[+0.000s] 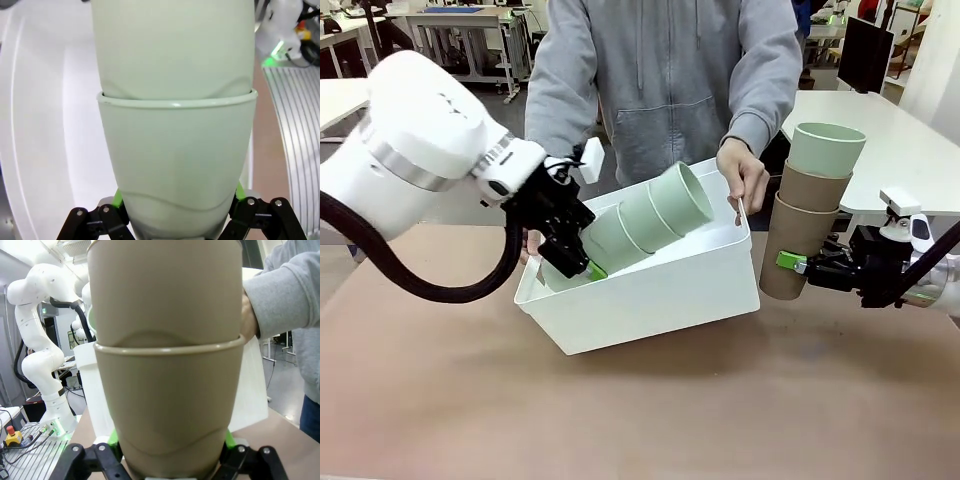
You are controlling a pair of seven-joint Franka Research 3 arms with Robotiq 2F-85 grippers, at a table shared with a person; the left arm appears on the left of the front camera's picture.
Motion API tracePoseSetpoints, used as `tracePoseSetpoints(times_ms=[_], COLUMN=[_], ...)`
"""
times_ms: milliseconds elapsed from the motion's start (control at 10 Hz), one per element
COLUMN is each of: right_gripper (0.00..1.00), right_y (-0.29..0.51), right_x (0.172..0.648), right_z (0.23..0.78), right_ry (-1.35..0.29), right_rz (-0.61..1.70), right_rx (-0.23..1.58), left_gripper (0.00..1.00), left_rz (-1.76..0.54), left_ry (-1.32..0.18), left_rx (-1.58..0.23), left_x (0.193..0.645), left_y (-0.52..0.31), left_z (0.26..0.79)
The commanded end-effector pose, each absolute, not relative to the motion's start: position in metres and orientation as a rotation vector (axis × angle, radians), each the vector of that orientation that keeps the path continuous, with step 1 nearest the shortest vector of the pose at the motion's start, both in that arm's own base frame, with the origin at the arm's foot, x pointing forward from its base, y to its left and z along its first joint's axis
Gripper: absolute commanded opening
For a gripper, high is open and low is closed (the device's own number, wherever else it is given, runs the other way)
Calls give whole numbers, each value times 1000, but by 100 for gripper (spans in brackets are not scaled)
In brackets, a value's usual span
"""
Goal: Stack the cups and store them in the basket.
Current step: Place the stack of Reusable plastic cups into the Pantry Basket.
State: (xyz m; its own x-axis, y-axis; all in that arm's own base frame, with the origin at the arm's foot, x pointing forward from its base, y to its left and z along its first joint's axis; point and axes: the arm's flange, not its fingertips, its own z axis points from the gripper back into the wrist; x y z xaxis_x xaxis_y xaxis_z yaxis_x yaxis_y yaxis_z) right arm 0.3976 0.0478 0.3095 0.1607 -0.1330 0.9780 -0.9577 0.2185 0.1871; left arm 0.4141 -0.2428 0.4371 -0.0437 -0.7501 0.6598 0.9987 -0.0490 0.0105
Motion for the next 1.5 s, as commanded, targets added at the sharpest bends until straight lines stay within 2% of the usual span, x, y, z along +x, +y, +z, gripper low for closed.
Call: tracePoseSetpoints(times_ms=[0,600,1400], right_gripper=[84,84,84], right_y=[49,49,49], right_x=[398,398,398], right_z=[314,314,314], right_ry=[-1272,-1272,-1272], right_rz=[864,864,864], right_rx=[1194,1194,1194], left_gripper=[85,85,85], left_rz=[-1535,-1494,-1495], left_ry=[-492,-367,-407], left_rx=[-506,-373,-409], left_x=[431,459,467], left_y=[-262,-287,-287], left_z=[440,401,374])
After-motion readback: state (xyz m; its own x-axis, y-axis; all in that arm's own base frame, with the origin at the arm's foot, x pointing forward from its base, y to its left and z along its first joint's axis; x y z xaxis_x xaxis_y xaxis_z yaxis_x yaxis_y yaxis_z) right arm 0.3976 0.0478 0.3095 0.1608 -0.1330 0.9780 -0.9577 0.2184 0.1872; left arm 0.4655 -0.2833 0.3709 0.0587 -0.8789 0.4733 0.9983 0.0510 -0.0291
